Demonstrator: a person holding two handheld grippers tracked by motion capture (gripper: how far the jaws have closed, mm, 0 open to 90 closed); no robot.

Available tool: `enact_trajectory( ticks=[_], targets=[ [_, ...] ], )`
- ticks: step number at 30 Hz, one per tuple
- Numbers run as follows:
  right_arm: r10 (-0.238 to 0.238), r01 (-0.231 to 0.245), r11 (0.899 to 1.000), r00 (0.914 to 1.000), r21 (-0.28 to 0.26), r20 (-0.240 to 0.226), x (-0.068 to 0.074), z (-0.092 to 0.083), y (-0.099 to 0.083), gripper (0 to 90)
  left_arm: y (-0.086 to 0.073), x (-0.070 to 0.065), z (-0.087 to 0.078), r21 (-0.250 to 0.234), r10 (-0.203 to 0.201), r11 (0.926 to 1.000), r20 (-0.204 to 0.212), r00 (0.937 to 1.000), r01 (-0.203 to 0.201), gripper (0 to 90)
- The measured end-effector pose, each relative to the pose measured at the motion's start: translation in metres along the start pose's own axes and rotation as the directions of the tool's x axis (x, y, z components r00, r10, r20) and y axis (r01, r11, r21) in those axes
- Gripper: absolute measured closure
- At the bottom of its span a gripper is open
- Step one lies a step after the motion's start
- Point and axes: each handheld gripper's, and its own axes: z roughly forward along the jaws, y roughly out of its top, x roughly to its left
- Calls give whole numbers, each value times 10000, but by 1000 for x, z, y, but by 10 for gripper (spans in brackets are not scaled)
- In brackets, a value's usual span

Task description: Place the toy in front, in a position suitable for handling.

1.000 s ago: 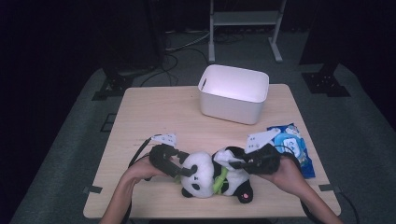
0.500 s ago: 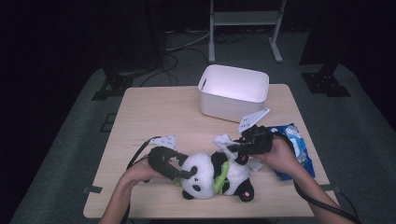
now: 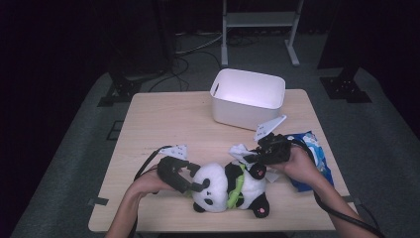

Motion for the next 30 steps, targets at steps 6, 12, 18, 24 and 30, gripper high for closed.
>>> enact_trajectory(
  ticks=[6, 12, 18, 24, 30],
  targets=[
    [6, -9, 10000, 9988, -70, -489, 9, -7, -10, 797, -4, 0, 13, 206, -503, 9986, 738, 9960, 489, 44],
    [-201, 196, 9998, 9959, -66, -883, 19, -10, -13, 795, 0, -4, 19, 186, -85, 9998, 1035, 9946, 67, 82],
    [-65, 48, 9998, 9951, -175, -983, 16, -9, -13, 794, 0, -5, 15, 34, 456, 9989, 749, 9961, -460, 242],
    [-174, 152, 9996, 9950, -224, -982, 17, -7, -7, 792, 5, -7, 12, -67, 1178, 9930, 276, 9927, -1176, 281],
    [-978, 998, 9948, 9912, 180, -893, 28, 10, 20, 793, 9, -12, 6, 8, 2004, 9797, -383, 9790, -2005, 283]
  ],
)
